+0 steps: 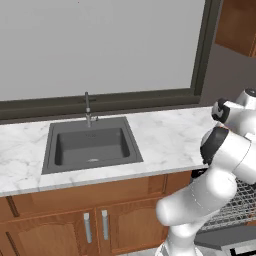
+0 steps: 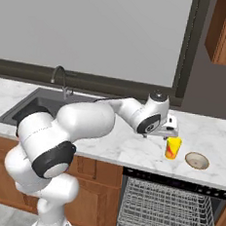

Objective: Pick up the cup and bowl from the counter, place them in the dishwasher, and close the dishwasher door.

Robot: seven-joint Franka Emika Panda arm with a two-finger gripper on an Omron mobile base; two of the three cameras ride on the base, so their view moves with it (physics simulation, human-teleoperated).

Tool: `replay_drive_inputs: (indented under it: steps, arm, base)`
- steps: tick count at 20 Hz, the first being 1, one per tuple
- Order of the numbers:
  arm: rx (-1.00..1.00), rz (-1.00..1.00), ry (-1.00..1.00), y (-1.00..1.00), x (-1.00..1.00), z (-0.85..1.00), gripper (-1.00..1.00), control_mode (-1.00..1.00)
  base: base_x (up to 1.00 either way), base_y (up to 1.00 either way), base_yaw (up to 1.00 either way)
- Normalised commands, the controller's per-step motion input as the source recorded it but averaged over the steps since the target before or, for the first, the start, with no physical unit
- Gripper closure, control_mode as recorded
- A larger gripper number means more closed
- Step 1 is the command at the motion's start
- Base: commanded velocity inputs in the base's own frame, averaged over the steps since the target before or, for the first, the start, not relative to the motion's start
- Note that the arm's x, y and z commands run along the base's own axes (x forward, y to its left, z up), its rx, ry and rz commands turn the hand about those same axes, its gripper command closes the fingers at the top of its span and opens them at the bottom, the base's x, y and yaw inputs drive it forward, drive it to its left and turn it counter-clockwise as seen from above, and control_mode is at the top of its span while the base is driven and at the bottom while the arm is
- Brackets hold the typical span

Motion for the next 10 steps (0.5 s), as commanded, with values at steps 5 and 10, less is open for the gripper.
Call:
replay_drive_inputs:
  steps: [5, 10]
  arm:
    - [0.0, 0.0, 0.03, -0.28, 0.31, -0.18, -1.0, -1.0]
    - [0.0, 0.0, 0.03, -0.24, 0.33, -0.15, -1.0, -1.0]
  base:
    - [0.0, 0.0, 0.0]
    - [0.0, 0.0, 0.0]
